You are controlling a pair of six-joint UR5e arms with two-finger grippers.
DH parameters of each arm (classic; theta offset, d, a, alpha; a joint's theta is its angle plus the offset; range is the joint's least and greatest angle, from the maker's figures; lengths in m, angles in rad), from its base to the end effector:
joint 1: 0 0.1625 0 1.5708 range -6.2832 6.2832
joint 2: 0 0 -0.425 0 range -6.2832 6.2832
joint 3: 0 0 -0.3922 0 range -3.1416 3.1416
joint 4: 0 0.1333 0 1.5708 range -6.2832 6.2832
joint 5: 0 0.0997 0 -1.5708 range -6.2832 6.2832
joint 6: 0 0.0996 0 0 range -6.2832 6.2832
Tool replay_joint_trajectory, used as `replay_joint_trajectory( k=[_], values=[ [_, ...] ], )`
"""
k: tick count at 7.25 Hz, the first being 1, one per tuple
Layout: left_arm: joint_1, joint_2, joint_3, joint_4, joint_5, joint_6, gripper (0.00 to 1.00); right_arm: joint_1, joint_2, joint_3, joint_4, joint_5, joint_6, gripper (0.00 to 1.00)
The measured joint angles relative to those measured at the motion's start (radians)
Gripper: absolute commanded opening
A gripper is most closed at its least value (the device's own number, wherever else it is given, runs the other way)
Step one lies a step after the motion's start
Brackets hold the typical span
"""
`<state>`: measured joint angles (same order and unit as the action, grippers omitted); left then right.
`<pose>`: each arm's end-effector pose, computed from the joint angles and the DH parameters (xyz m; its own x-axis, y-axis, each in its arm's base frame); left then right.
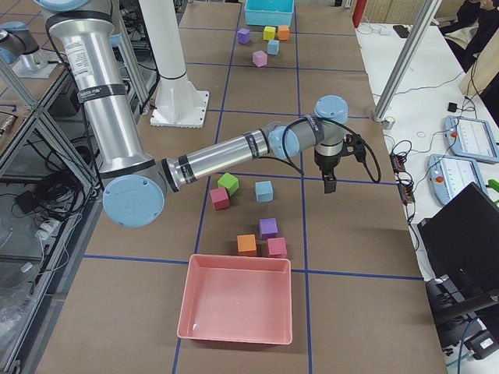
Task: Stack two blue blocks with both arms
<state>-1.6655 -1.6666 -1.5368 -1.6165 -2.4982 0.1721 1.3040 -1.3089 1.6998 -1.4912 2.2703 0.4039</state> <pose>-0.1042 -0.5302 0.6100 0.6125 0.1978 -0.7653 -0.0110 0.9702 0.2419 -0.0904 -0.5932 0.4463 0.7003 -0.1065 0.7059 -0.0437 0.9806 0.1913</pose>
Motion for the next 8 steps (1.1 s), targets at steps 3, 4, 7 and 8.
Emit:
replay_joint_trajectory(
  k=[3,4,7,8],
  values=[
    [0.001,-0.005,-0.012,0.003,-0.001,-0.013,0.98,-0.158,-0.103,0.123,0.007,-0.029,0.072,1.00],
    [0.001,-0.006,-0.016,0.003,-0.001,-0.016,0.98,-0.220,-0.129,0.141,0.011,-0.051,0.083,1.00],
    [0.001,-0.004,-0.022,0.004,-0.002,-0.017,0.98,-0.381,-0.167,0.141,0.055,-0.120,0.142,1.00],
    [0.001,-0.004,-0.022,0.004,-0.002,-0.017,0.98,-0.409,-0.174,0.129,0.082,-0.135,0.151,1.00]
  ],
)
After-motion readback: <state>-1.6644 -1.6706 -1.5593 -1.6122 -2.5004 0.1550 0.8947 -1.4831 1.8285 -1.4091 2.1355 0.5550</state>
